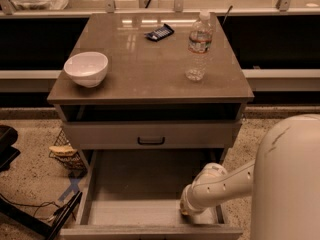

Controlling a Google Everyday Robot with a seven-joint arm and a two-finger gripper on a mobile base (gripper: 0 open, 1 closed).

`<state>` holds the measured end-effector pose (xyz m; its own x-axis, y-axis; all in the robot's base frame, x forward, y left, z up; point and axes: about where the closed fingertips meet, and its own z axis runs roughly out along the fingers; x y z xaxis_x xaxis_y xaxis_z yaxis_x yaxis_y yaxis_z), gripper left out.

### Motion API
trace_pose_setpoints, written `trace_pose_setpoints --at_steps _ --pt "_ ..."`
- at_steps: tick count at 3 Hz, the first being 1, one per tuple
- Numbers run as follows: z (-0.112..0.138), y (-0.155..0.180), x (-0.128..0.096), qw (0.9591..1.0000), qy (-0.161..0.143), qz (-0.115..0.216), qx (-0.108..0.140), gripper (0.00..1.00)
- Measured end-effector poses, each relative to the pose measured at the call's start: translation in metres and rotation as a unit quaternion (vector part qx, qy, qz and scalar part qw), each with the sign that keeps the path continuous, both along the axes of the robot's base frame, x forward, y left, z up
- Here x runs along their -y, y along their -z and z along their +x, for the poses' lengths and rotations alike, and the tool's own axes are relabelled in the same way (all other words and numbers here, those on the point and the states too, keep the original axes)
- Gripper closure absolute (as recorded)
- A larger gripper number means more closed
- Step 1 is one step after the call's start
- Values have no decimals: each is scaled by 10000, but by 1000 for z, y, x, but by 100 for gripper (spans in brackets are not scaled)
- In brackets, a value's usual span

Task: Open middle drawer

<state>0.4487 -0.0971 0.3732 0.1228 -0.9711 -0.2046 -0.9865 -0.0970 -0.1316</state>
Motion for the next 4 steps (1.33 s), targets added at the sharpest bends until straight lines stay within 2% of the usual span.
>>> trace_pose_setpoints --at_steps 1,2,3,4 --pt "-44 14 9 9983 33 -143 -560 100" --pt "-59 13 11 9973 35 -172 -718 100" --pt "-85 -23 30 9977 141 -312 -587 97" --pt "-79 -31 32 9982 83 -351 -476 75"
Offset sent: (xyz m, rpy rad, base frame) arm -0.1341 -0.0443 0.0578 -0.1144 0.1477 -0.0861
